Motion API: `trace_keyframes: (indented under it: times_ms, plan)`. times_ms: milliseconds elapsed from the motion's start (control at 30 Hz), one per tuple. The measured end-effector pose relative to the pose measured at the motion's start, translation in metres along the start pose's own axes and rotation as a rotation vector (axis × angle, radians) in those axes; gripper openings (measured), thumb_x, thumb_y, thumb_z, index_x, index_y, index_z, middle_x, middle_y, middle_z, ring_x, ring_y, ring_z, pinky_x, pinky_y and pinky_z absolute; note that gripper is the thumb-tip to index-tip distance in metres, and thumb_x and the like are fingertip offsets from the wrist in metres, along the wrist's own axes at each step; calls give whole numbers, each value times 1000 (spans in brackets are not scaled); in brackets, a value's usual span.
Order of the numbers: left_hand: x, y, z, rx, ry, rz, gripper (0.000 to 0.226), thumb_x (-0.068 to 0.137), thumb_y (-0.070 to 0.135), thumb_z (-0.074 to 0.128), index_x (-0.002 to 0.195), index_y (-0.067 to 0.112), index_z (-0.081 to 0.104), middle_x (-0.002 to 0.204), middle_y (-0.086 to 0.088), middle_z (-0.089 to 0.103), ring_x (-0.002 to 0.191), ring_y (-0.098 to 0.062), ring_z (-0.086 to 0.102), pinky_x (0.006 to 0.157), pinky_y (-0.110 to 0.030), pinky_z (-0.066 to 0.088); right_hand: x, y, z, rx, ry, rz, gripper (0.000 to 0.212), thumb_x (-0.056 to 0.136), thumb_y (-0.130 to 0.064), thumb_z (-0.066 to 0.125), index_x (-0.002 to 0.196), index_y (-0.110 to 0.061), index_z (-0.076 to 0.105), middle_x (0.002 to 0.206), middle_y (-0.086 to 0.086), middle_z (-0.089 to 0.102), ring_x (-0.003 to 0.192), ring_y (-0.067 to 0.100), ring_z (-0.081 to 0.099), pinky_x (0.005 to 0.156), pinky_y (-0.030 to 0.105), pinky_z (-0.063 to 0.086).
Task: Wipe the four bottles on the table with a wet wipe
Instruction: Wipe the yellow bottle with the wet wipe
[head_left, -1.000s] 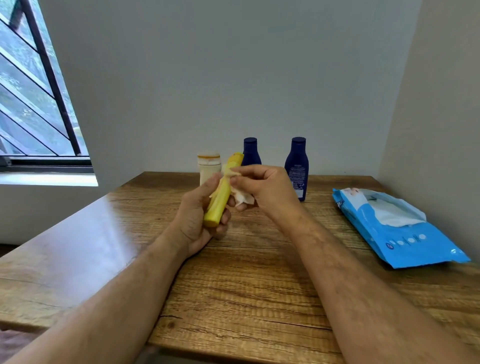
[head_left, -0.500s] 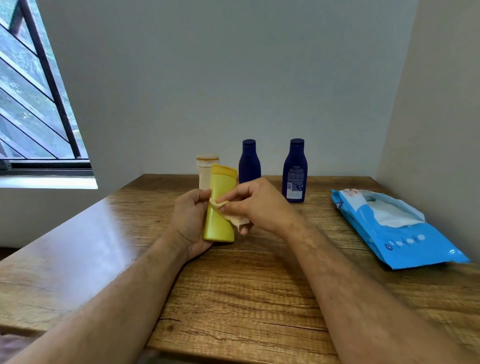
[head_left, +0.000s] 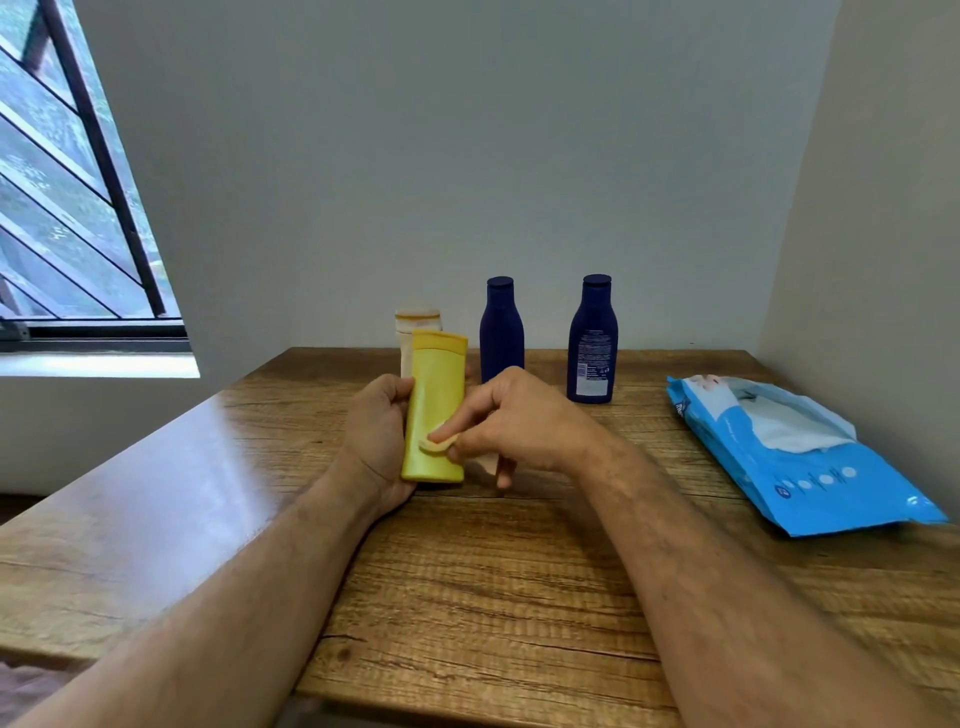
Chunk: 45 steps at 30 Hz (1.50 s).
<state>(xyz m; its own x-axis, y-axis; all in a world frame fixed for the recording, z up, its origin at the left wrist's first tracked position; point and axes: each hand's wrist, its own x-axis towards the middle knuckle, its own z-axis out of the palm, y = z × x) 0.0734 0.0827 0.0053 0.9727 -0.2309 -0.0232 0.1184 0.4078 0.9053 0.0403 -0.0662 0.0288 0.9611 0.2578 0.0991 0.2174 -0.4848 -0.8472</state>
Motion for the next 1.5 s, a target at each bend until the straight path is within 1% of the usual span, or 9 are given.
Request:
trace_keyframes:
  times_ms: [233,400,500,700,800,1067,1233,1333,1500]
  plan:
    - [0,2,-2,-102,-61,-19,51,103,32,27,126,-1,58,101,-20,74,85,-29,73,79,-43,59,-1,-2,-3,17,-58,4,16,81,-6,77,83,-22,82,133,1,57,80,27,70,49,27,56]
    - [2,-1,1,-43,-87,19,49,104,34,30,122,0,60,93,-17,68,77,-25,69,71,-37,58,-1,0,-4,5,324,-94,11,88,-21,74,98,-23,79,98,-8,70,84,10,69,56,21,56]
    - [-1,-1,7,-13,-131,138,50,104,49,37,115,8,65,86,-12,65,70,-22,63,63,-34,56,2,0,-10,208,482,-167,13,89,-17,73,101,-19,78,95,-2,74,88,13,71,64,24,59]
    - [0,-3,-3,858,58,719,29,100,21,60,122,35,48,101,-1,61,85,-14,61,67,-18,53,3,-5,-12,238,722,-284,14,91,-25,71,102,-20,77,96,-7,73,90,6,67,62,6,48]
    - [2,-4,-6,941,97,715,38,101,20,58,122,47,41,101,-3,64,88,-14,59,64,-10,44,2,-8,-10,210,792,-341,16,93,-25,69,106,-19,75,101,-7,72,94,5,65,64,4,47]
    - [5,-6,-11,953,84,734,42,98,9,59,120,44,50,103,8,63,96,-14,62,75,-22,49,1,-6,3,26,622,-412,22,93,-22,69,113,-27,75,100,-17,71,97,0,66,81,13,55]
    - [8,-7,-13,965,94,755,39,98,12,61,118,43,51,101,13,62,93,-10,62,77,-31,55,-2,-6,-1,53,544,-394,15,89,-16,73,102,-21,79,85,-10,73,81,5,67,64,15,53]
    - [11,-8,-16,960,105,741,37,97,10,61,120,37,53,103,10,63,94,-11,62,80,-42,57,-5,-8,-2,86,401,-408,15,87,-10,74,100,-16,79,88,-6,75,80,2,68,67,13,51]
    - [12,-9,-17,1013,122,682,61,83,-12,56,112,42,52,102,9,62,97,-13,60,81,-43,55,-4,-9,0,78,433,-367,14,88,-14,73,99,-19,80,85,-3,76,76,5,67,64,11,51]
